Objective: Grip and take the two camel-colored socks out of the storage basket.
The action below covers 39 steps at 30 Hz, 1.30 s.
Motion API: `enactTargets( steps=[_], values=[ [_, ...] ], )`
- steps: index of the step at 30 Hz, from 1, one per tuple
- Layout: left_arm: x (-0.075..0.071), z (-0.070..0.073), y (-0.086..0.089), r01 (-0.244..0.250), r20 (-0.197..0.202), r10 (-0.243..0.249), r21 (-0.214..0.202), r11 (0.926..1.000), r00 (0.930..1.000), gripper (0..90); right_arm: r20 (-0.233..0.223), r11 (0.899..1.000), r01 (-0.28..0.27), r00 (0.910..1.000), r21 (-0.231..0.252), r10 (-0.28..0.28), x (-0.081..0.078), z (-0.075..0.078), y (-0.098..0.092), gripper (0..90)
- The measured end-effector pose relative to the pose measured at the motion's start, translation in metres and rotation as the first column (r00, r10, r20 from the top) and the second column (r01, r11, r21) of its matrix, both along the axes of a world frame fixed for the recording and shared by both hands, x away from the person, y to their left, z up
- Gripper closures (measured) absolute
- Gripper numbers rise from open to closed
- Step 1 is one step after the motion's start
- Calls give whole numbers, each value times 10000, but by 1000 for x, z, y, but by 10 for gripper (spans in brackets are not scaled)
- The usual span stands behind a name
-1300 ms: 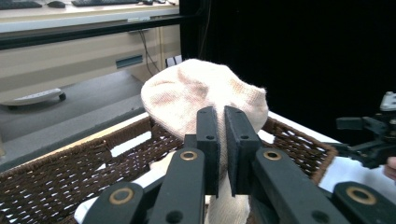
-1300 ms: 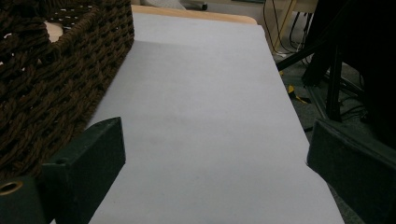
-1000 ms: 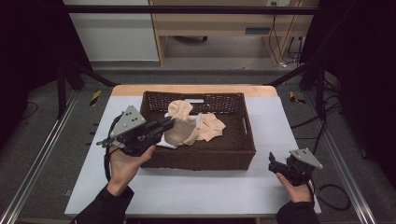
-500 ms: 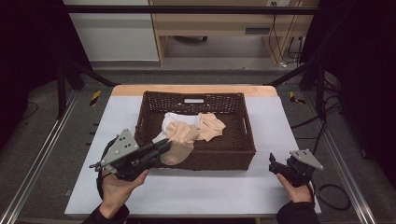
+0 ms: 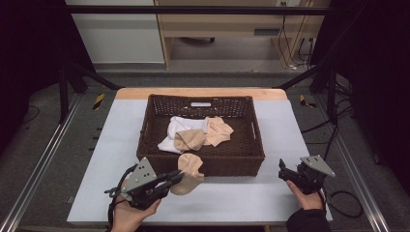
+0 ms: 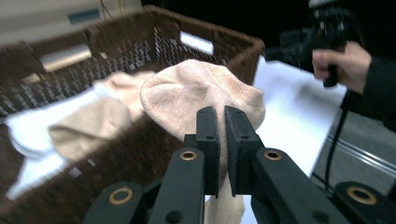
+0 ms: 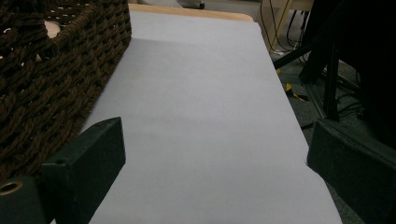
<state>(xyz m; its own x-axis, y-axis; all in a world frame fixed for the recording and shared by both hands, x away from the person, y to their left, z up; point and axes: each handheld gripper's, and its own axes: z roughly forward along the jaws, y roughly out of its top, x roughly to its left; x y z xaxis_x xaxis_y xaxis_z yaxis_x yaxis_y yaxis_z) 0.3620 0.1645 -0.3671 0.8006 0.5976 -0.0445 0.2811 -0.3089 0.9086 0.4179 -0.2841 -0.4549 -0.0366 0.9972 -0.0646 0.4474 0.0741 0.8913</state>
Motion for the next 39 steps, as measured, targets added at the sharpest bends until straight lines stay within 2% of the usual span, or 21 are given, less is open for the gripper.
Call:
enactTargets(
  steps=[2,10,17,22,28,31,34,36,39],
  values=[
    [-2,-8,0,53,-229,-53,-26,10000,9997,841,8,10000,5,10000,2,-5,0,0,0,47],
    [-1,-35,-7,246,-832,-194,618,9978,9963,840,-14,10000,-70,10000,-58,70,-1,0,2,48],
    [8,-62,-12,306,-1586,-113,1204,9923,9873,839,-35,9999,-108,9999,-88,108,0,-1,2,48],
    [16,-75,-13,210,-1898,82,1515,9882,9818,835,-77,9999,-131,9999,-105,130,0,-1,2,48],
    [24,-85,-13,19,-2082,346,1728,9850,9775,796,-116,9999,-141,9998,-99,140,1,-2,2,48],
    [26,-89,-14,-111,-2138,520,1881,9821,9755,729,-113,9999,-139,9998,-97,138,1,-2,2,48],
    [26,-88,-12,-252,-1985,636,1905,9814,9780,650,-100,9999,-128,9999,-82,127,1,-2,2,48],
    [25,-86,-10,-398,-1750,722,1818,9825,9819,619,-74,9999,-123,9999,-97,122,1,-2,2,48],
    [24,-77,-5,-658,-1629,896,1459,9871,9826,602,-64,9999,-122,9999,-71,122,1,-1,2,48]
  ],
)
